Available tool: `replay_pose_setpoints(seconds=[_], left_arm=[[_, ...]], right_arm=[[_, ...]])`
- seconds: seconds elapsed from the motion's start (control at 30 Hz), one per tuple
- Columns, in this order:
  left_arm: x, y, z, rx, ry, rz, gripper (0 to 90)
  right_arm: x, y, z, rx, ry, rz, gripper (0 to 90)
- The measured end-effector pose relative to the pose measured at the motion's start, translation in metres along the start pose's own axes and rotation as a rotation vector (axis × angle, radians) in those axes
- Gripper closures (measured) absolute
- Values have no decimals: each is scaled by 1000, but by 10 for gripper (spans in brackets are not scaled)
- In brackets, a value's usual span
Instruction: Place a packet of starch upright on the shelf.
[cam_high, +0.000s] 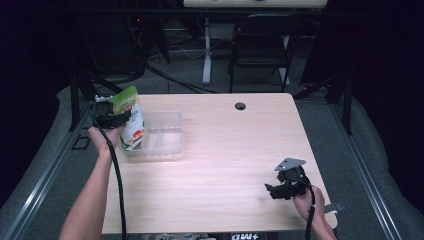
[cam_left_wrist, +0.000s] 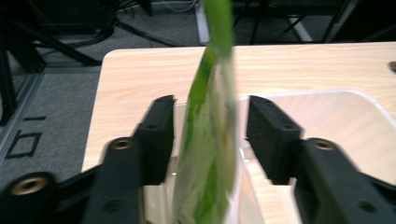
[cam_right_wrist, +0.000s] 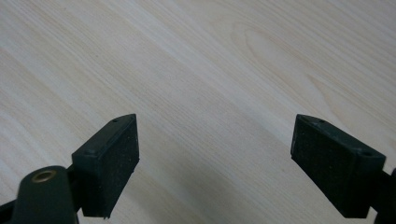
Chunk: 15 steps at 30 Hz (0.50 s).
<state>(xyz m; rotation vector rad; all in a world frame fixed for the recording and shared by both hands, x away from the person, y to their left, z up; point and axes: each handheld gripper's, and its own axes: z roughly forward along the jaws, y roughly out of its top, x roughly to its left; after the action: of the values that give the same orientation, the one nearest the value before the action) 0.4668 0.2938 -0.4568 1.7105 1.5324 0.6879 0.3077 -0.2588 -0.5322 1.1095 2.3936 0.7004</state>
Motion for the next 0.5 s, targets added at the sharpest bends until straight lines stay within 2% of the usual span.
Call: replay_pose_setpoints(seconds=[0.07, 0.17, 0.27, 0.5], left_arm=[[0, 0, 1, -4, -11, 8, 758], [-2, 0, -1, -18, -9, 17, 879], [-4, -1, -3, -33, -13, 12, 896], [-8, -7, -13, -122, -25, -32, 898]], right_arm=[[0, 0, 1, -2, 2, 5, 148], [0, 0, 0, -1, 3, 1, 148], [0, 0, 0, 0, 2, -2, 148], [0, 0, 0, -1, 1, -2, 148]])
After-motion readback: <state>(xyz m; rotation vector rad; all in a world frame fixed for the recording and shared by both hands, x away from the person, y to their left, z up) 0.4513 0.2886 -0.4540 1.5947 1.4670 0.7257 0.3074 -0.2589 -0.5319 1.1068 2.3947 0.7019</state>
